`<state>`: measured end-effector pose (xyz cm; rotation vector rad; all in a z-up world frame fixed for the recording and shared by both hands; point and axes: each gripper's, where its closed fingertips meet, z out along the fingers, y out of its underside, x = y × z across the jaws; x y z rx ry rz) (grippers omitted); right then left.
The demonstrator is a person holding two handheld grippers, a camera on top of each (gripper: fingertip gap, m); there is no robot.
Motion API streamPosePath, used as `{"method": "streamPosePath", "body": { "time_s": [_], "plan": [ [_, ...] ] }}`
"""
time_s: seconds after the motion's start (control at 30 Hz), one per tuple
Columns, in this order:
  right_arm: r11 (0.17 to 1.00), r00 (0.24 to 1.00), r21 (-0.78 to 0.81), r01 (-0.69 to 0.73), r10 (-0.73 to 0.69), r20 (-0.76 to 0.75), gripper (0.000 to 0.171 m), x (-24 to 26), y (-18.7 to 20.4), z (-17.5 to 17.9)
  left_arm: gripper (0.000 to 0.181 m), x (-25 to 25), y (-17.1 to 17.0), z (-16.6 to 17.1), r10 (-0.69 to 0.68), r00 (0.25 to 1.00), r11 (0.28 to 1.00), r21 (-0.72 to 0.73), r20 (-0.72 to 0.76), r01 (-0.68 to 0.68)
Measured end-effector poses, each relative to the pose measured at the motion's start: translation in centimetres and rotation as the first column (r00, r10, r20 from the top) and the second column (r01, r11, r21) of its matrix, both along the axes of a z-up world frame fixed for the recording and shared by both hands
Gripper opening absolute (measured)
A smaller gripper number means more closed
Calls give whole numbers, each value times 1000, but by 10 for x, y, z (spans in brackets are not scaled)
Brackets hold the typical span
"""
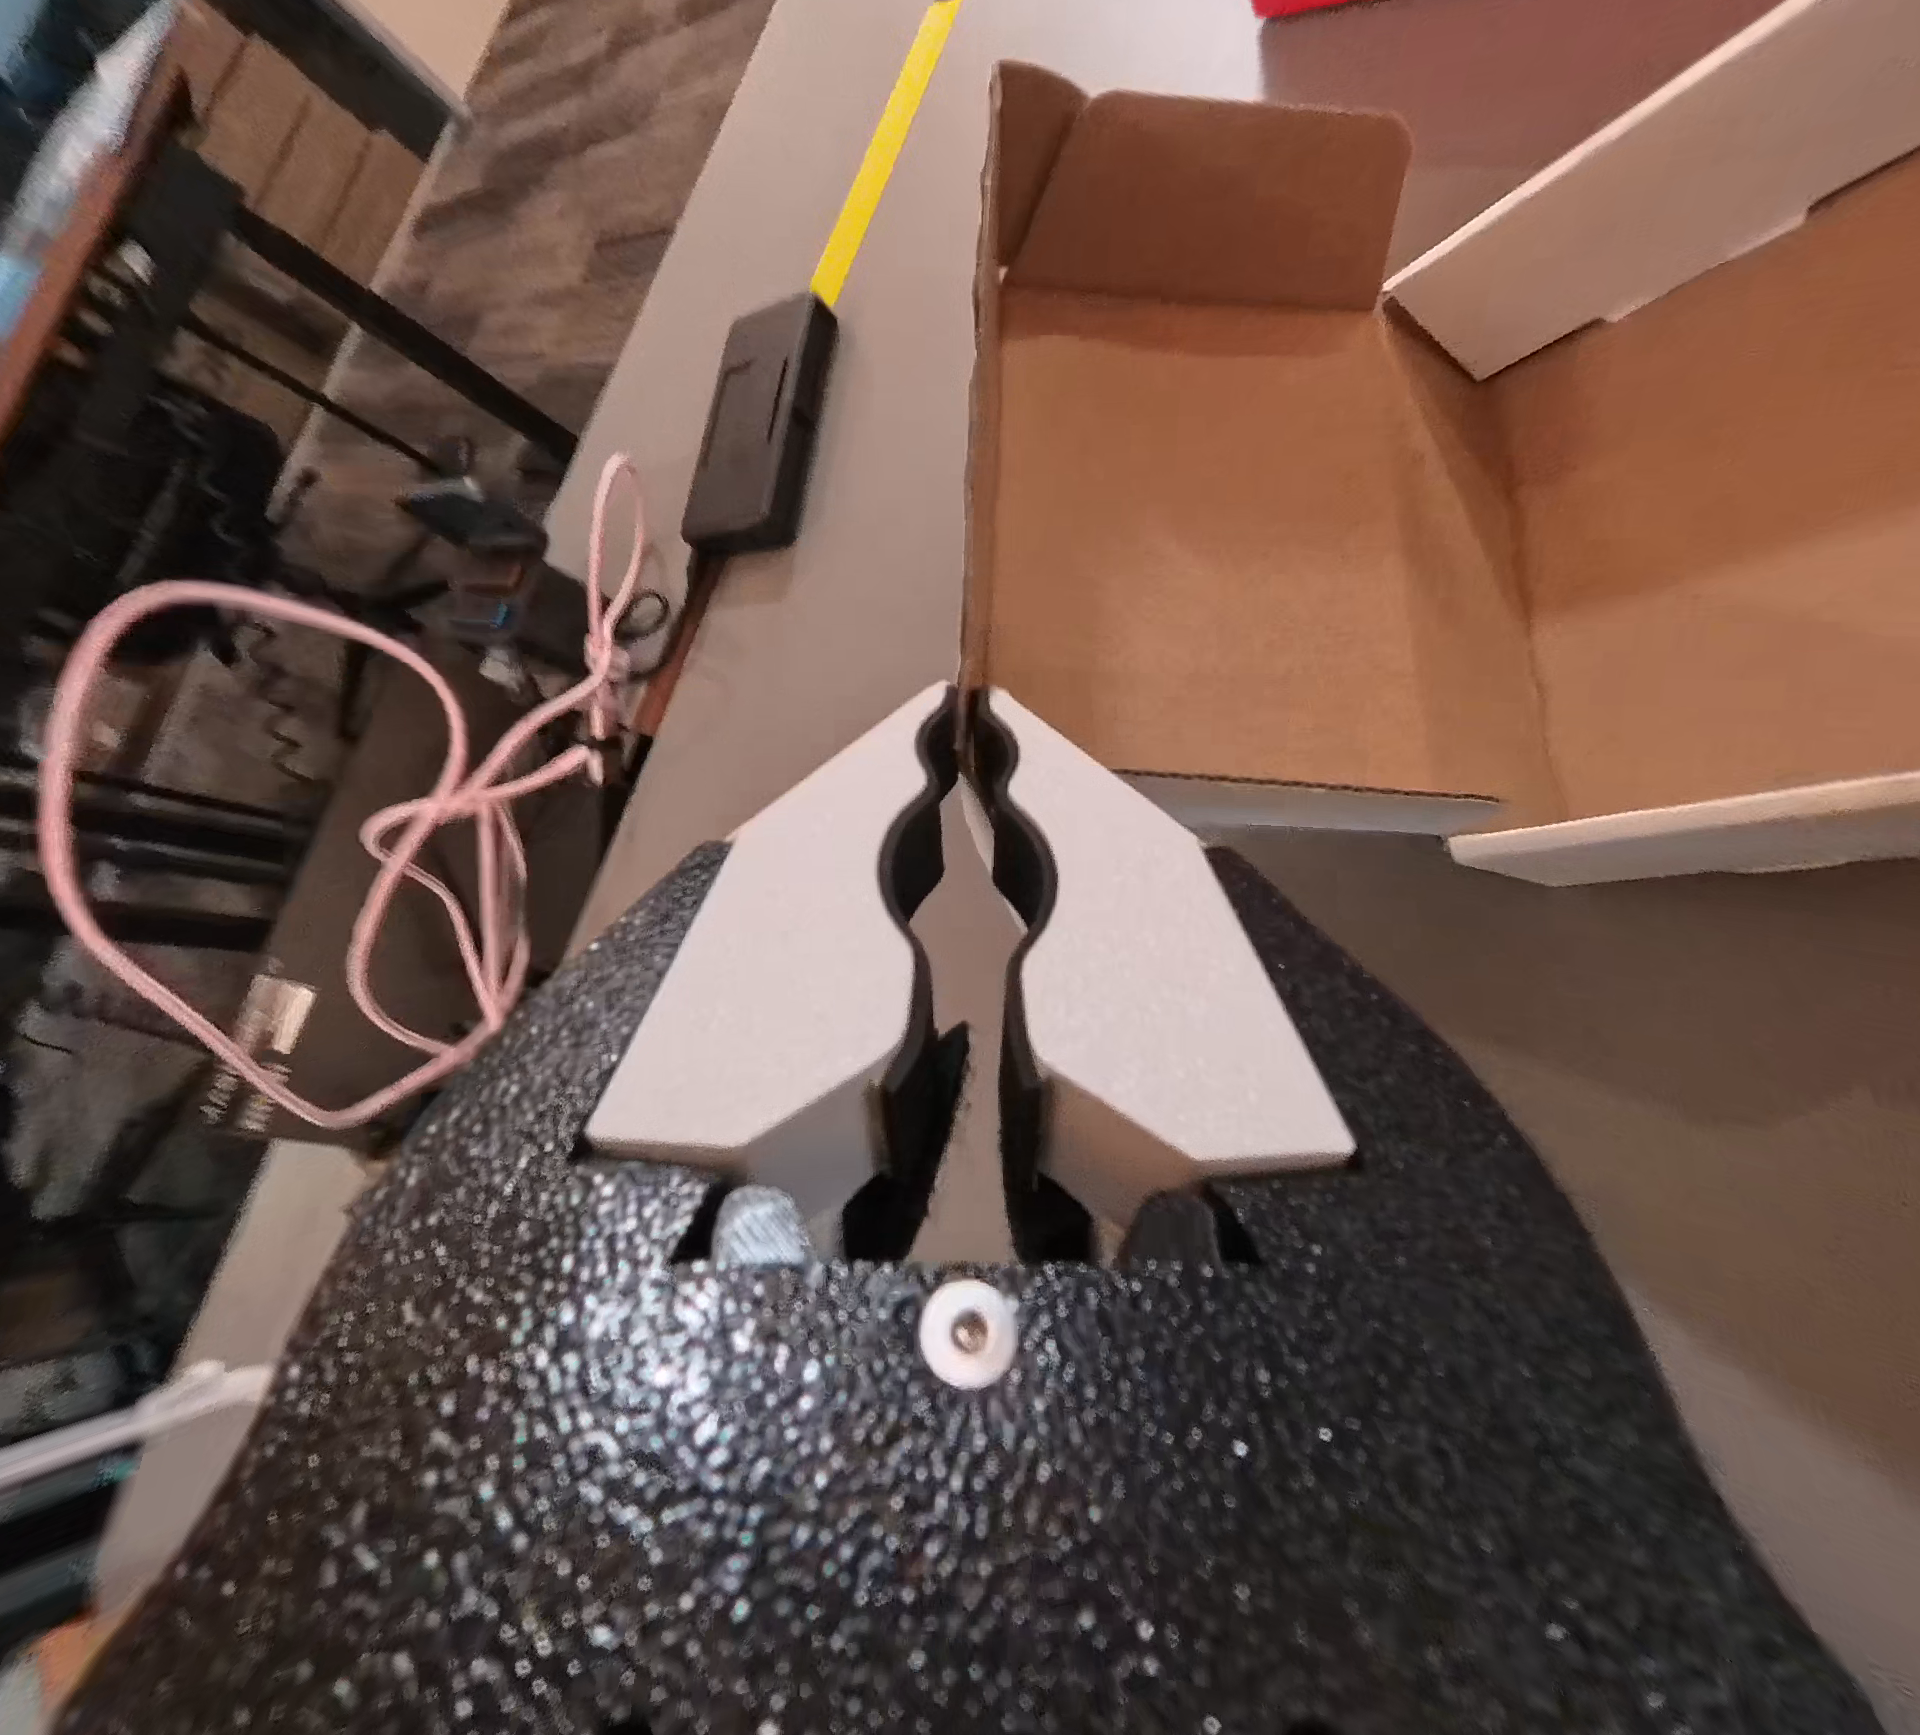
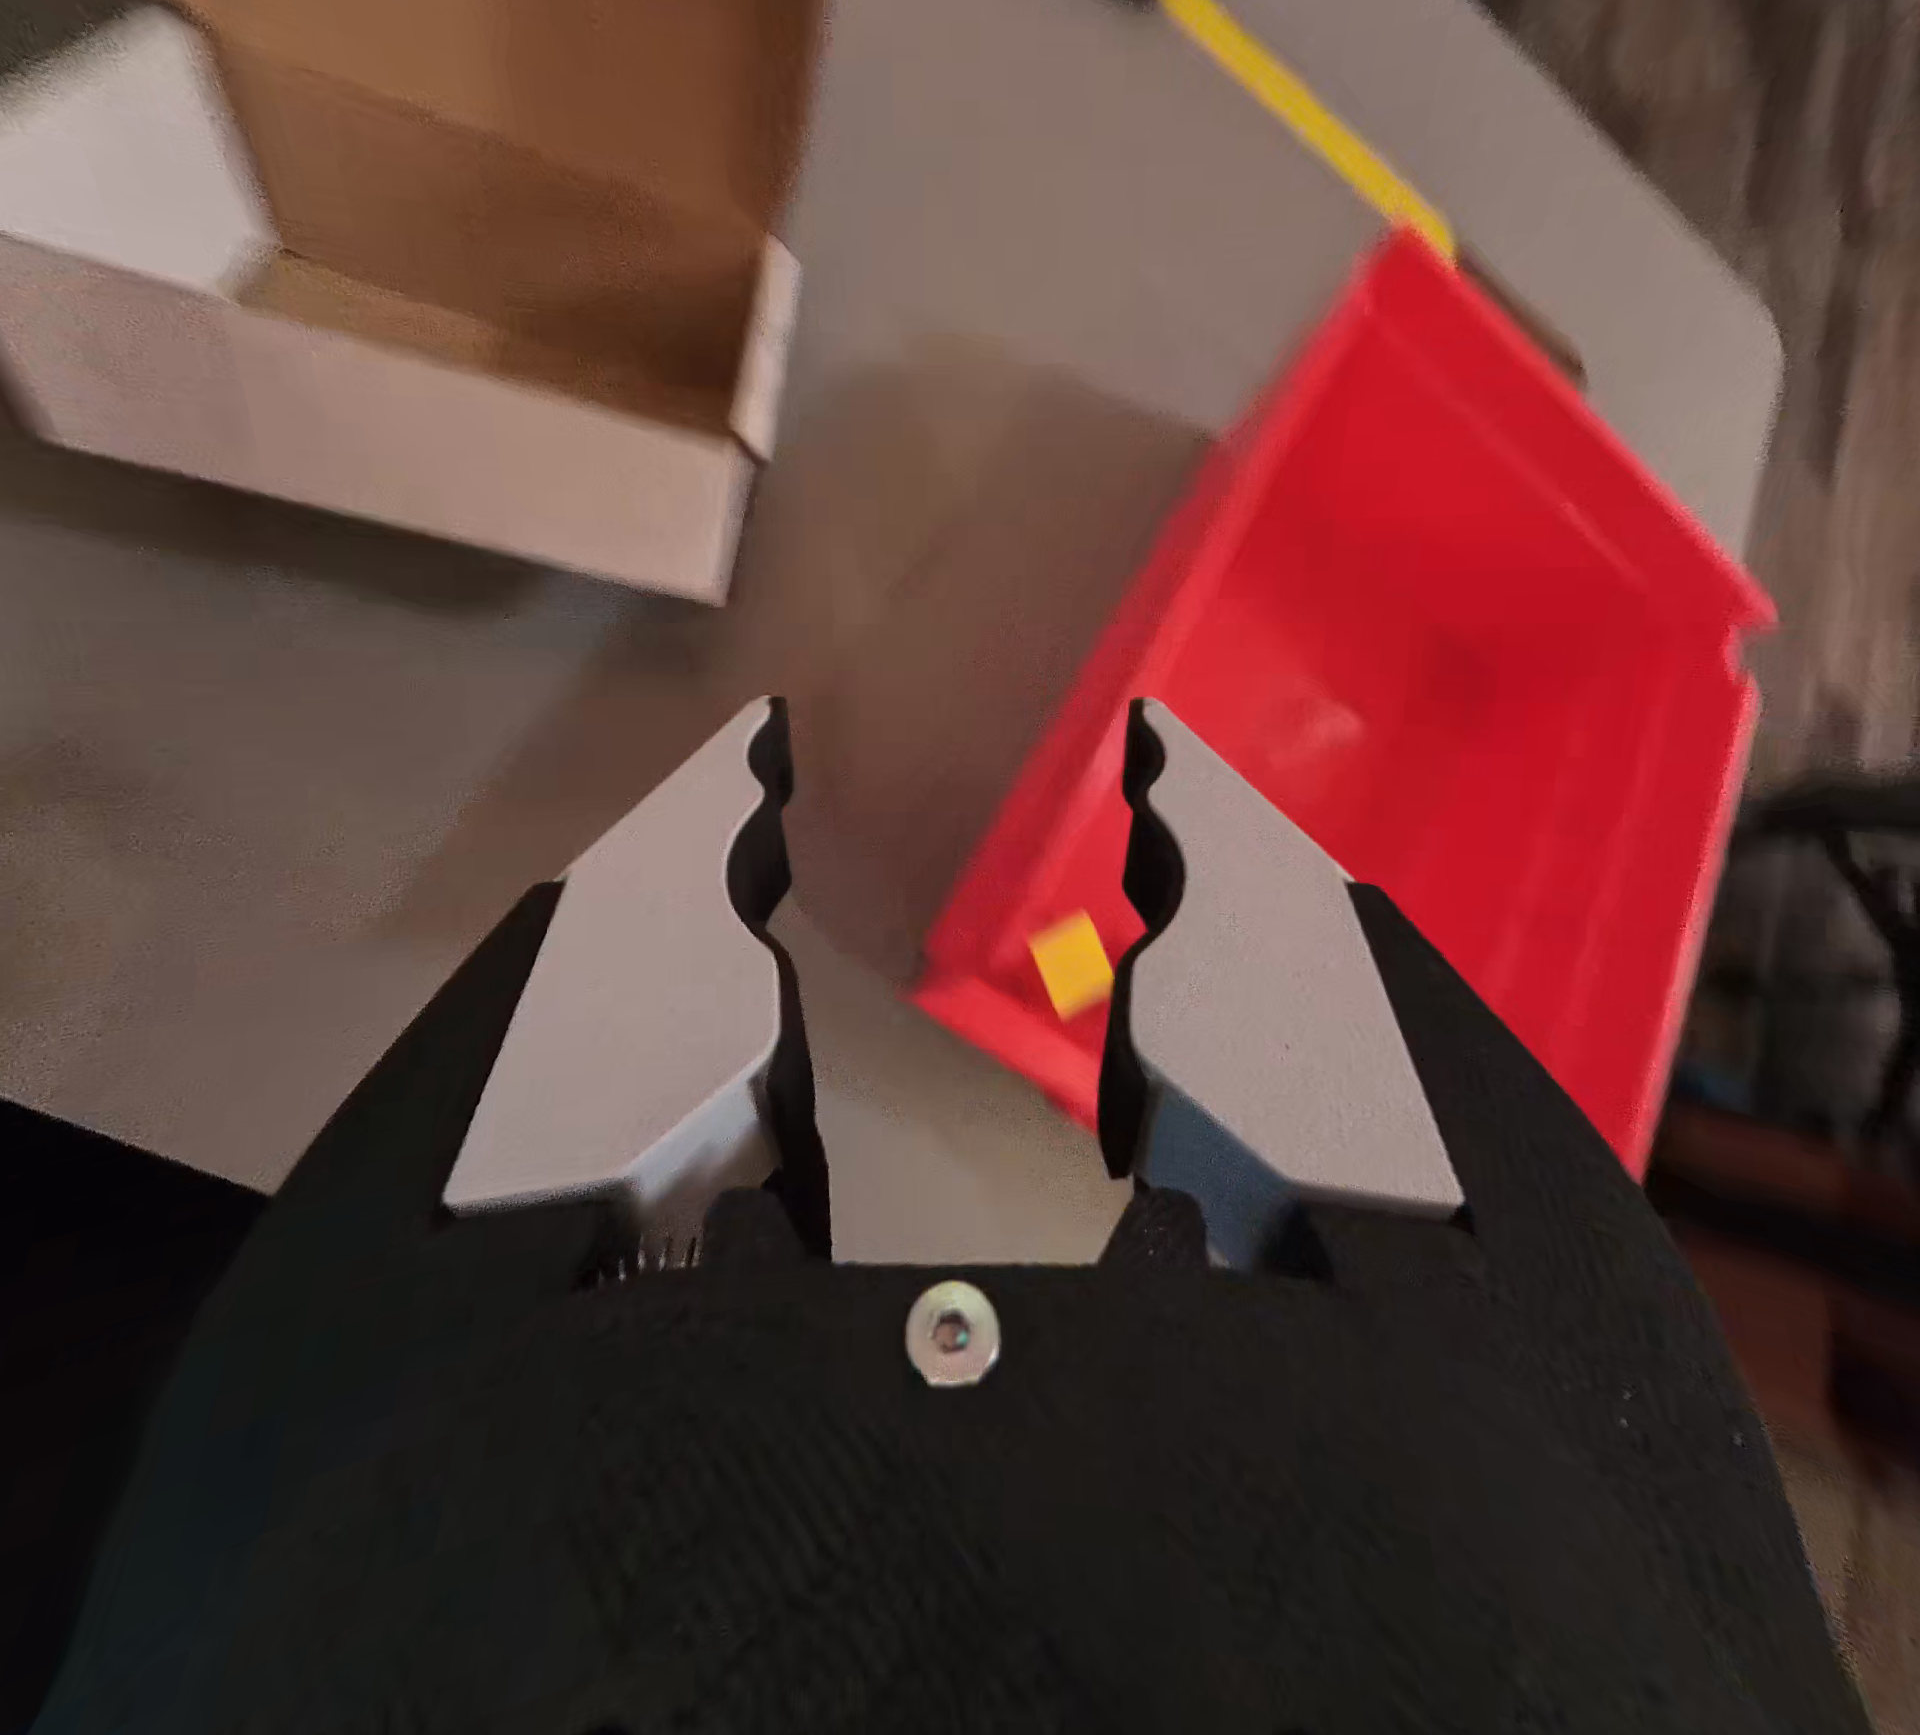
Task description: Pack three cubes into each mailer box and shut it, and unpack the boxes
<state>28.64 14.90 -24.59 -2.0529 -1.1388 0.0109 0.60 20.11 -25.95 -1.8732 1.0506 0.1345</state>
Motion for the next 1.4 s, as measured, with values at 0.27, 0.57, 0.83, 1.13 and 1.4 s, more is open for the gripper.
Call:
{"method": "streamPosePath", "body": {
  "time_s": [0.27, 0.57, 0.83, 1.13, 1.4],
  "plan": [
    [988, 989, 99, -122, 130, -75, 56, -80, 32, -10, 0, 39, -22, 34, -186, 953, 938, 245, -240, 245],
    [957, 955, 212, -199, 237, -176, 38, -104, 50, 23, 0, 62, -43, 52, -264, 890, 843, 360, -371, 400],
    [960, 971, 223, -168, 199, -128, 2, -97, 43, 12, 6, 60, -47, 49, -162, 931, 908, 321, -326, 270],
    [969, 967, 146, -199, 219, -134, 1, -94, 18, 8, 68, 51, -80, 43, -34, 996, 969, 241, -83, 53],
    [970, 953, 84, -229, 241, -186, 2, -97, 7, 7, 27, 33, -85, 45, 86, 994, 951, 302, -66, -62]
  ]
}}
